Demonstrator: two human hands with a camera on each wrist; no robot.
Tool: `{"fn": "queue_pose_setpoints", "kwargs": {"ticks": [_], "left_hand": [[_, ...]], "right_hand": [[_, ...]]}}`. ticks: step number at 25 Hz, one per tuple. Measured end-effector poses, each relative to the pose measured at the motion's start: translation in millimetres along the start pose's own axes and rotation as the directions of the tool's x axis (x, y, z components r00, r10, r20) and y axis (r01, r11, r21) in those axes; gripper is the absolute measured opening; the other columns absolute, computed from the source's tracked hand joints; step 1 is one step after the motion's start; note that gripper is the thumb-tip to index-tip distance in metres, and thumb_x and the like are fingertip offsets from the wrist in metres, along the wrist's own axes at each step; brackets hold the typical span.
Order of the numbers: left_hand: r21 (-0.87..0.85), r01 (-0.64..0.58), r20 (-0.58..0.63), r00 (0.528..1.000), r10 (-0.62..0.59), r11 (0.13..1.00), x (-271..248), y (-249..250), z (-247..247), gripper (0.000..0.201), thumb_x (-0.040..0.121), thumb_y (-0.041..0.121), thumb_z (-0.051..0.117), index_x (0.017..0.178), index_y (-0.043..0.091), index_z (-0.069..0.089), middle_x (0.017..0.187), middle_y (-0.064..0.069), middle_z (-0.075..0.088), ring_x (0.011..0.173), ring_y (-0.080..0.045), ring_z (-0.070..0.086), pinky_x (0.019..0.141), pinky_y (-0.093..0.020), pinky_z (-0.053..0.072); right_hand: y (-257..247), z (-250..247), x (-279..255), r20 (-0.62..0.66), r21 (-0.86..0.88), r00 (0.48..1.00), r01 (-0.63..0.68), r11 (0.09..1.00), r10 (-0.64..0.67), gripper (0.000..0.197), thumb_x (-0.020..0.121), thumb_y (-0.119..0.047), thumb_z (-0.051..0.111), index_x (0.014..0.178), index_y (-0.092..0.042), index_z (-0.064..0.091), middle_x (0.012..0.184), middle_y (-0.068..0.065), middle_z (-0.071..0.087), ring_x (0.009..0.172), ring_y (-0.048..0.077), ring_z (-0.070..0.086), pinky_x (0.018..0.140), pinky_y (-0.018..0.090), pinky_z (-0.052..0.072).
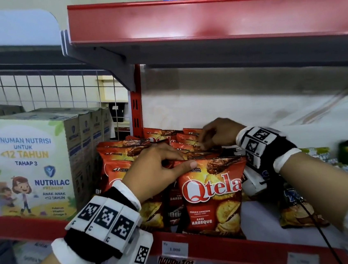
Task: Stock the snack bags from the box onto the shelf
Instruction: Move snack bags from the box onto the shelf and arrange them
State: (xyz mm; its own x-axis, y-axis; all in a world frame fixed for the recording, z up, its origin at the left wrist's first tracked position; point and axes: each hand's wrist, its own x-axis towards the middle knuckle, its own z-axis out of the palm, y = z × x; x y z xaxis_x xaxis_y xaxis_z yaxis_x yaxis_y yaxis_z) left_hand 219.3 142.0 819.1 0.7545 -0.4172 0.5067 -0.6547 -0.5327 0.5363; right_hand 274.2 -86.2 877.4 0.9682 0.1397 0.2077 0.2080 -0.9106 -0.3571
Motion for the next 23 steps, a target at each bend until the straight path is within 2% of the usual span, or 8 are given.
{"fn": "queue_pose_setpoints", "kwargs": {"ticks": [1,3,4,6,8,12,18,23], "left_hand": [[-0.013,-0.016,-0.014,1.0,0.016,1.0,-1,0,-1,0.062,0.06,0.075,0.051,0.092,0.028,0.075,0.101,0.017,0.064,0.099,-0.002,0.056,0.089,-0.029,0.047],[-0.007,-0.04,-0.017,0.999,0.039,0.999,-2,1,-2,0.06,0.061,0.074,0.052,0.091,0.028,0.076,0.09,0.017,0.062,0.091,-0.004,0.055,0.081,-0.028,0.046],[-0.004,-0.045,-0.011,0.999,0.045,0.999,-3,1,-3,0.059,0.061,0.074,0.052,0.091,0.028,0.076,0.088,0.017,0.063,0.089,-0.004,0.056,0.078,-0.028,0.046],[-0.039,-0.043,-0.017,0.999,0.043,0.998,-5,1,-3,0.059,0.06,0.074,0.054,0.09,0.028,0.076,0.09,0.015,0.067,0.09,-0.004,0.058,0.078,-0.027,0.047],[-0.102,-0.058,-0.042,0.998,0.054,0.993,-7,0,-3,0.058,0.057,0.073,0.058,0.089,0.028,0.076,0.091,0.015,0.067,0.09,-0.002,0.059,0.079,-0.025,0.048],[-0.173,-0.071,-0.04,0.997,0.065,0.982,-11,1,-5,0.052,0.056,0.068,0.062,0.086,0.028,0.076,0.079,0.027,0.063,0.083,0.008,0.061,0.069,-0.011,0.046],[-0.155,-0.106,-0.08,0.992,0.095,0.982,-13,-1,-4,0.043,0.061,0.065,0.062,0.083,0.031,0.076,0.078,0.019,0.064,0.077,0.004,0.06,0.064,-0.009,0.044],[-0.101,-0.114,-0.134,0.986,0.1,0.988,-10,-1,1,0.052,0.061,0.068,0.058,0.088,0.028,0.077,0.086,0.013,0.067,0.081,-0.002,0.062,0.074,-0.027,0.053]], "right_hand": [[-3,-7,-4,-0.025,0.046,0.999,0.023,0.999,-0.022,0.015,0.076,-0.04,0.074,0.084,-0.028,0.072,0.083,-0.016,0.066,0.085,0.006,0.06,0.066,0.017,0.043],[-11,-15,-15,0.121,0.116,0.991,0.034,0.993,-0.048,0.034,0.07,-0.061,0.068,0.089,-0.033,0.073,0.086,-0.017,0.069,0.081,0.001,0.062,0.067,0.017,0.046],[-15,-14,-20,0.24,0.073,0.969,0.034,0.997,-0.051,0.038,0.068,-0.063,0.066,0.094,-0.036,0.072,0.092,-0.019,0.069,0.083,0.0,0.062,0.071,0.018,0.047],[-15,-4,-25,0.345,-0.083,0.937,0.093,0.992,-0.058,0.034,0.077,-0.048,0.069,0.107,-0.031,0.07,0.105,-0.015,0.067,0.097,0.007,0.06,0.088,0.026,0.046],[-13,-4,-28,0.257,-0.019,0.962,0.097,0.995,-0.088,0.026,0.08,-0.034,0.072,0.104,-0.023,0.071,0.103,-0.004,0.07,0.095,0.015,0.062,0.09,0.031,0.048],[-4,-32,-34,0.106,0.347,0.994,-0.031,0.937,-0.007,0.018,0.077,-0.029,0.075,0.091,-0.018,0.072,0.094,0.004,0.072,0.076,0.019,0.072,0.07,0.032,0.06],[4,-35,-44,0.108,0.398,0.994,-0.071,0.915,0.03,0.013,0.081,-0.017,0.072,0.092,-0.012,0.068,0.093,0.004,0.069,0.07,0.013,0.07,0.069,0.029,0.06],[6,-10,-54,0.104,0.201,0.994,-0.052,0.978,0.031,0.026,0.077,-0.027,0.076,0.097,-0.013,0.068,0.1,0.002,0.068,0.082,0.011,0.065,0.068,0.021,0.051]]}}
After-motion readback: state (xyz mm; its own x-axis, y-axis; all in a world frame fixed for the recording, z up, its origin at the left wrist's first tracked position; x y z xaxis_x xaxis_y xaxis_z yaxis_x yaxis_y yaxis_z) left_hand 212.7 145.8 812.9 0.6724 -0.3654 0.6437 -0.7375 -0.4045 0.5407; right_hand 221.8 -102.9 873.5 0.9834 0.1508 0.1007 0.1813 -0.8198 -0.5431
